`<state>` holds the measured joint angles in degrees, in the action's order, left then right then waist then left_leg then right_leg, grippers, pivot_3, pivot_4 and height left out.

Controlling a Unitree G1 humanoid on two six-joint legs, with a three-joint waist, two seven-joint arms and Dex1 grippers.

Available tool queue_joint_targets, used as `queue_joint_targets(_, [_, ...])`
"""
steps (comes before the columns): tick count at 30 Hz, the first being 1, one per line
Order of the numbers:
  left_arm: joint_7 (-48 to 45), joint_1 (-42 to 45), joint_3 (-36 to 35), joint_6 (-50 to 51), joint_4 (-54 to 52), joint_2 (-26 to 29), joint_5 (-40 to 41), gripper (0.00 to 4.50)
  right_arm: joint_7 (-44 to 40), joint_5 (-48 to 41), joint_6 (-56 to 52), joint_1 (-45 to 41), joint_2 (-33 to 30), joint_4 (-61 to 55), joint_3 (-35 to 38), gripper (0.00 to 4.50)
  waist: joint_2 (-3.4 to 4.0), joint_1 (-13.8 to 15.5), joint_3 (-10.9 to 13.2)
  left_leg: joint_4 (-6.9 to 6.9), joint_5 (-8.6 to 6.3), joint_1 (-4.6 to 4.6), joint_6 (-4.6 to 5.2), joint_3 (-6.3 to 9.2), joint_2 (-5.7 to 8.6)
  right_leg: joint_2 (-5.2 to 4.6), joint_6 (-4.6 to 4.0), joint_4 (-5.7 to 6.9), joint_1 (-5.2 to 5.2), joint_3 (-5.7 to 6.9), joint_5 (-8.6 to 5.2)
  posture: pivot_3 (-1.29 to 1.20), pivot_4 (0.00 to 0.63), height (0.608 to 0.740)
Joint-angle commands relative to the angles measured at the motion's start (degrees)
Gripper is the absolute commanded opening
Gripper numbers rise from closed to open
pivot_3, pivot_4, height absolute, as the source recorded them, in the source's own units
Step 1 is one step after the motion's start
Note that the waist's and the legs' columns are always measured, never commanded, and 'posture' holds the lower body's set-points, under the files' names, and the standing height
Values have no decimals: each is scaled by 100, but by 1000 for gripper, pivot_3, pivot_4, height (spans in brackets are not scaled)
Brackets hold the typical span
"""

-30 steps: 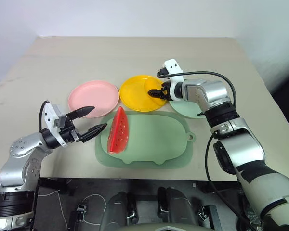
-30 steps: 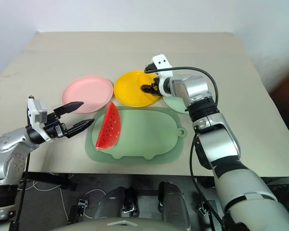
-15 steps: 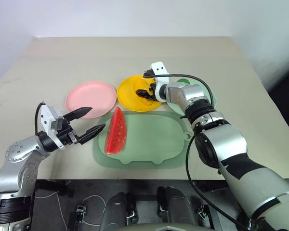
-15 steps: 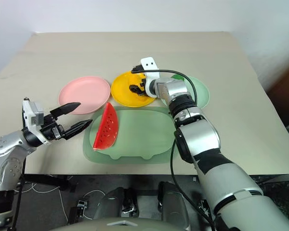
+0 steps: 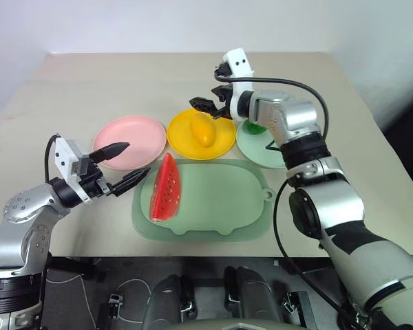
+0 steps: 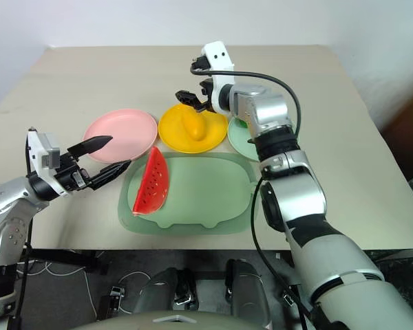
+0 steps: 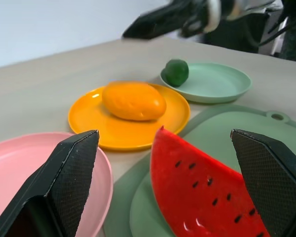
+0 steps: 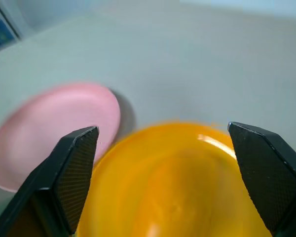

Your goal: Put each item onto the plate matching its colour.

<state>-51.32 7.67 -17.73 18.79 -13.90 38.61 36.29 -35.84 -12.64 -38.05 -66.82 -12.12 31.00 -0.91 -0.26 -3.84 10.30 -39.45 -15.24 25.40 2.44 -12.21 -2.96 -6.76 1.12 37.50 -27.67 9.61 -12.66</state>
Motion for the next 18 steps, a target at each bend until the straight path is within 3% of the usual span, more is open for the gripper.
queue_joint_targets(1, [166, 44, -156, 125, -391, 40, 182, 4500, -168, -367, -152, 676, -219, -1731, 146, 4453, 1, 13, 0, 1, 0, -1, 0, 0, 1, -1, 0, 0, 1, 0, 0, 0, 150, 696])
queue_joint_targets(8, [521, -62, -203, 389, -751, -15, 330, 4500, -631, -1503, -554, 2498, -735, -4444, 546, 4453, 0, 34, 0, 2, 0, -4, -1, 0, 0, 1, 0, 1, 1, -1, 0, 0, 150, 696])
queue_joint_targets(12, [808, -196, -233, 578, -979, -87, 424, 4500, -847, -2153, -962, 3201, -1195, -5148, 813, 4453, 0, 91, 0, 2, 0, -11, -1, 1, 1, -1, 0, -4, 10, -1, 0, 0, 150, 696])
queue_joint_targets(18, [1103, -405, -291, 847, -1249, -117, 552, 4500, -1143, -2388, -961, 3567, -1733, -5293, 696, 4453, 0, 153, 0, 2, 0, -15, -1, 3, 1, -2, -2, -14, 16, -1, 0, 0, 150, 696])
